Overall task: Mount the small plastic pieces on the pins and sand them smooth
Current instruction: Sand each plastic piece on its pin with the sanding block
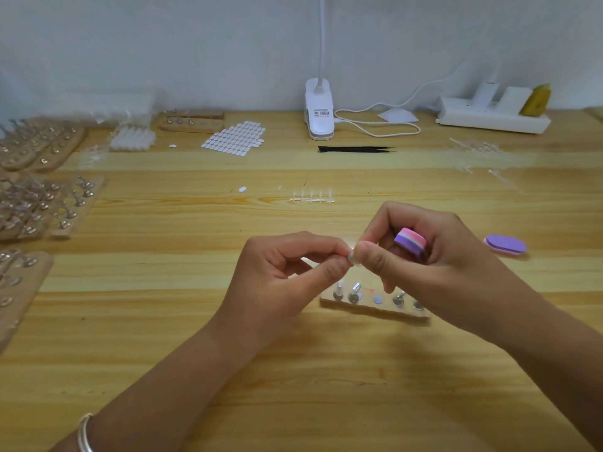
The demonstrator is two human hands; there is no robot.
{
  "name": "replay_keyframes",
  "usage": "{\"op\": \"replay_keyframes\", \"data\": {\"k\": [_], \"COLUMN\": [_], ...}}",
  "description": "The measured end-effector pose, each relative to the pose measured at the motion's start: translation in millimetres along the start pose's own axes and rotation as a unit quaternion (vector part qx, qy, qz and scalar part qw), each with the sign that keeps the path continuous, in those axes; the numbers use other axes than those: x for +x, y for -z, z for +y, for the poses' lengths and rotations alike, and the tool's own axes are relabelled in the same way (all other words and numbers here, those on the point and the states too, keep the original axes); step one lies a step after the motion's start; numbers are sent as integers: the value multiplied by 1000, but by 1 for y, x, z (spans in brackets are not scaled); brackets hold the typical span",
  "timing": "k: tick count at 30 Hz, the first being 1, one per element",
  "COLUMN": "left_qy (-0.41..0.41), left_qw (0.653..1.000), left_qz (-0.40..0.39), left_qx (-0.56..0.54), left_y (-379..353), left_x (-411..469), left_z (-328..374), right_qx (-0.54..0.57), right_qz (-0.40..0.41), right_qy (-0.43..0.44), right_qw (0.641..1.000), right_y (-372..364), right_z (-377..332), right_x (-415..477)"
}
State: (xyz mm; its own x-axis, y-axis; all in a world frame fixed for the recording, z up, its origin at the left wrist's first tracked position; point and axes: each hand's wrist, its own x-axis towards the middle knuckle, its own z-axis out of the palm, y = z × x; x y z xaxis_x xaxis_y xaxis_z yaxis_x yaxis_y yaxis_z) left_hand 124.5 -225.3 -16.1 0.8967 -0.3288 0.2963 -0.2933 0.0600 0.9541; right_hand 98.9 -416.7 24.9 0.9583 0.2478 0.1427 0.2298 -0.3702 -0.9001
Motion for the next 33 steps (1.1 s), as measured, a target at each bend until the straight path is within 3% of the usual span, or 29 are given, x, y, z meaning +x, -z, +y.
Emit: {"op": "replay_keyframes", "data": {"k": [6, 11, 18, 21, 27, 33], "left_qy": [12, 56, 71, 46, -68, -117], "left_qw": [1000, 997, 995, 997, 993, 991], "left_qz": [3, 9, 5, -1, 36, 27], "left_qx": [-13, -54, -74, -60, 94, 56], "left_y": [2, 5, 2, 2, 1, 2], "left_x": [0, 2, 0, -2, -3, -4], "left_z": [-2, 0, 4, 7, 8, 6], "right_qx": [8, -122, -245, -237, -181, -145], "right_qz": [38, 123, 182, 189, 196, 192], "right_qy": [31, 167, 248, 256, 224, 219], "right_qw": [999, 971, 919, 918, 937, 946], "right_y": [-7, -16, -20, -18, -17, -21], "right_z": [7, 15, 25, 24, 21, 19], "right_x": [0, -4, -5, -5, -7, -9]}}
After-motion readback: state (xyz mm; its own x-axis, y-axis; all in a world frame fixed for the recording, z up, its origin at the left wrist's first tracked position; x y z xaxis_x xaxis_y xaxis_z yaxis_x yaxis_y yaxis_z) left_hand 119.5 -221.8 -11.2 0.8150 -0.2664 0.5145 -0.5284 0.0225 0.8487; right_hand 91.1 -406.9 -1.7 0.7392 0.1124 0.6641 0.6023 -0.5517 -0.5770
